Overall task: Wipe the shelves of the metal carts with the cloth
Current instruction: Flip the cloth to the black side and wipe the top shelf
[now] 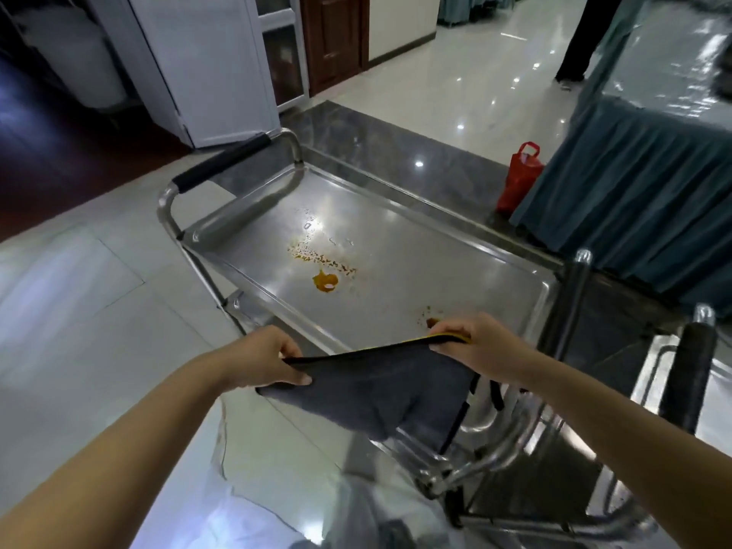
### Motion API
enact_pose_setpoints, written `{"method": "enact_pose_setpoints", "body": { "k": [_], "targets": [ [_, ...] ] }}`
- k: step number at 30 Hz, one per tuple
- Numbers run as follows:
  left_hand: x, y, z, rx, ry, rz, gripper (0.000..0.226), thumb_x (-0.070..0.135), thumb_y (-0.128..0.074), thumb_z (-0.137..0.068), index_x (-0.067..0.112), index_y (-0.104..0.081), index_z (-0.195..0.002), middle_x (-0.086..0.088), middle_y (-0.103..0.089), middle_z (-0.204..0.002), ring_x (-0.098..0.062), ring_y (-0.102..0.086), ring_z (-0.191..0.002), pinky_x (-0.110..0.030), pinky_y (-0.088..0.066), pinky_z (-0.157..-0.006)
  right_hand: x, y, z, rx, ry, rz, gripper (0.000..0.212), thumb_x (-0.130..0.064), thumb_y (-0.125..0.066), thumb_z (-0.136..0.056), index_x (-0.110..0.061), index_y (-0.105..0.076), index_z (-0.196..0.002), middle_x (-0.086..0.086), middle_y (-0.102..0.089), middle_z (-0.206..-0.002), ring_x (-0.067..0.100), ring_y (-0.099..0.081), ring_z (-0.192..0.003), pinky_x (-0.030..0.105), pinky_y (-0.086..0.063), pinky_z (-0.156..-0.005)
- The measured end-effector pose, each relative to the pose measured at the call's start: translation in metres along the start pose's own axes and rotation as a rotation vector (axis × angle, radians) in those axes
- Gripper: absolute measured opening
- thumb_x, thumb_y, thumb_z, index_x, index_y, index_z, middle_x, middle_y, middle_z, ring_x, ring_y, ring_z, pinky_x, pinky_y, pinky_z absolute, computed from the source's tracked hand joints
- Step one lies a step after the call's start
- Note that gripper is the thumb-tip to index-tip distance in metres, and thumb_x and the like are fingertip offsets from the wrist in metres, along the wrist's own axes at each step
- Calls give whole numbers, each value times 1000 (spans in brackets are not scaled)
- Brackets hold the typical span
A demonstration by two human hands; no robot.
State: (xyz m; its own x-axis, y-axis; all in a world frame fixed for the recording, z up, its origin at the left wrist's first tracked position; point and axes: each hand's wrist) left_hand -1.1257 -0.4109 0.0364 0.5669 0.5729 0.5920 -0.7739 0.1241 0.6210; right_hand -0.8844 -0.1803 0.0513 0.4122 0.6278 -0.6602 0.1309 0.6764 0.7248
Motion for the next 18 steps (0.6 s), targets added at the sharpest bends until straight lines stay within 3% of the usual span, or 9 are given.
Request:
{"method": "enact_pose_setpoints", "body": {
  "k": [1, 2, 3, 6, 12, 14, 18],
  "targets": [
    [-6, 7, -8, -28, -13, 43, 4, 32, -71, -83, 31, -73, -80, 9, -71, -79, -3, -62, -72, -21, -51, -67, -1, 2, -6, 11, -3, 5, 13, -17, -63, -91, -13, -72, -100, 4, -72, -97, 15, -64, -93, 29, -47, -84],
    [-11, 15, -16, -59, -29, 90, 11, 31, -67, -87, 39, -72, -81, 16, -70, -82, 1, -63, -76, -13, -48, -67, -1, 3, -10, 24, -5, 3, 14, -17, -62, -91, -13, -72, -101, 3, -72, -97, 9, -63, -90, 26, -47, -81],
    [-16, 23, -24, -88, -35, 137, 15, 31, -64, -90, 43, -71, -85, 18, -70, -87, 1, -64, -83, -12, -48, -72, -1, 6, -15, 40, -7, -6, 14, -16, -62, -91, -14, -72, -100, -2, -72, -93, 1, -62, -86, 20, -44, -74],
    [-24, 51, -51, -167, -43, 282, 19, 39, -65, -89, 27, -70, -104, -5, -72, -103, -26, -68, -99, -41, -56, -88, -5, 15, -20, 111, -52, -7, 14, -16, -61, -92, -22, -71, -98, -22, -64, -83, -13, -57, -82, 5, -39, -73],
    [18, 116, -100, -281, -290, 314, 32, 40, -71, -83, 22, -71, -109, -4, -73, -105, -21, -70, -96, -29, -58, -78, -23, 40, -10, 382, -226, 7, 17, -20, -61, -92, -33, -69, -99, -25, -66, -90, -7, -60, -88, 12, -43, -81],
    [36, 133, -112, -290, -341, 336, 35, 43, -78, -75, 17, -75, -99, -10, -74, -99, -25, -71, -90, -31, -57, -75, -38, 49, -2, 498, -246, -10, 23, -16, -62, -92, -38, -67, -95, -25, -67, -88, -8, -61, -87, 10, -43, -79],
    [69, 157, -121, -358, -438, 299, 50, 53, -81, -63, 19, -74, -100, -10, -74, -99, -27, -72, -90, -31, -56, -72, -70, 56, 20, 725, -260, -30, 31, -9, -61, -91, -39, -67, -94, -36, -65, -88, -17, -58, -88, 0, -38, -76]
  ]
}}
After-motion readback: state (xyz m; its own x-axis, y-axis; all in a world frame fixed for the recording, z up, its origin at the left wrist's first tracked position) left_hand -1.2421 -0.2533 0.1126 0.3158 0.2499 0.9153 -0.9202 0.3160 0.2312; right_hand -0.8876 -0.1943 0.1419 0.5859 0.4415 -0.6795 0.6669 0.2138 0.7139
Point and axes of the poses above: each hand's wrist, its own z-axis away from the middle knuckle, its own y-axis out of the back of the hand, x = y × z
